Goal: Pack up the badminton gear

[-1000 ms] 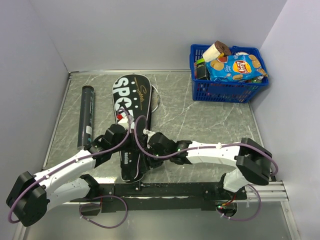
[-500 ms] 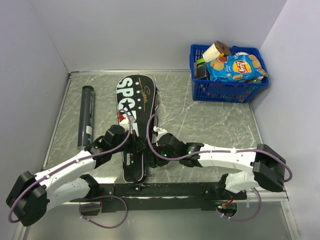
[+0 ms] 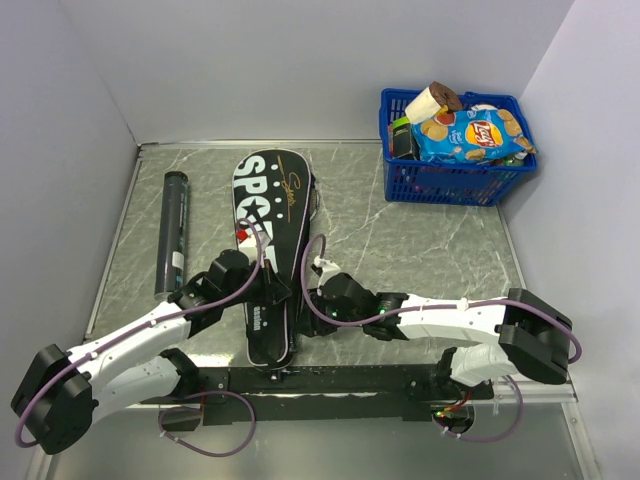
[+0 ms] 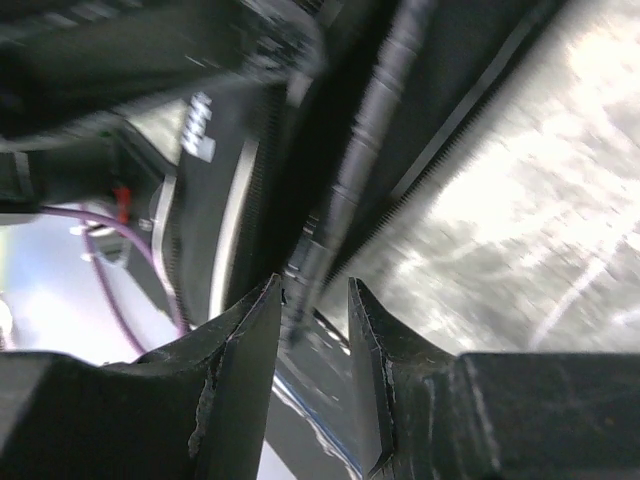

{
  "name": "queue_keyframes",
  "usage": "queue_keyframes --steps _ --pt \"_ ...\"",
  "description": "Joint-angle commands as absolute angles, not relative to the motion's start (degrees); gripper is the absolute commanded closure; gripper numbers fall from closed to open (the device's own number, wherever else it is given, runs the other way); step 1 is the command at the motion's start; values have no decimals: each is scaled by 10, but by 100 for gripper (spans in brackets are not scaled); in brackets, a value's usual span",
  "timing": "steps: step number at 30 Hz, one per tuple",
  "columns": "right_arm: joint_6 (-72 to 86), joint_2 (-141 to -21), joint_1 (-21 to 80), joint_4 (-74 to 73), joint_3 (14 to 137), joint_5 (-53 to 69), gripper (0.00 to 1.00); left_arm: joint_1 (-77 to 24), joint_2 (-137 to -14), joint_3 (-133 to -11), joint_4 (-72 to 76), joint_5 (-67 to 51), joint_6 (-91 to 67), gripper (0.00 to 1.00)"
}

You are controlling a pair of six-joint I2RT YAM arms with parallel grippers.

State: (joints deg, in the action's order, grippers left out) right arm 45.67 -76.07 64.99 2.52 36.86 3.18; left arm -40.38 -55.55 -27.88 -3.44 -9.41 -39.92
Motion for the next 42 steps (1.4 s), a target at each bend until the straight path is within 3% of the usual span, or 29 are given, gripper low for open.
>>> queue_keyframes --steps 1,20,27,31,42 --pt "475 -773 648 104 364 54 59 -408 -538 -294 -14 -117 -402 99" --pt "491 -823 648 156 350 74 60 -408 -547 -300 -7 -123 -403 99" --pt "510 -851 647 222 336 98 75 -408 -548 -302 -4 -132 -409 99" --pt "528 -874 648 311 319 126 81 -408 -547 -297 15 -140 -413 99" --pt "591 -986 648 586 317 213 82 -408 -543 -284 51 -163 -443 99"
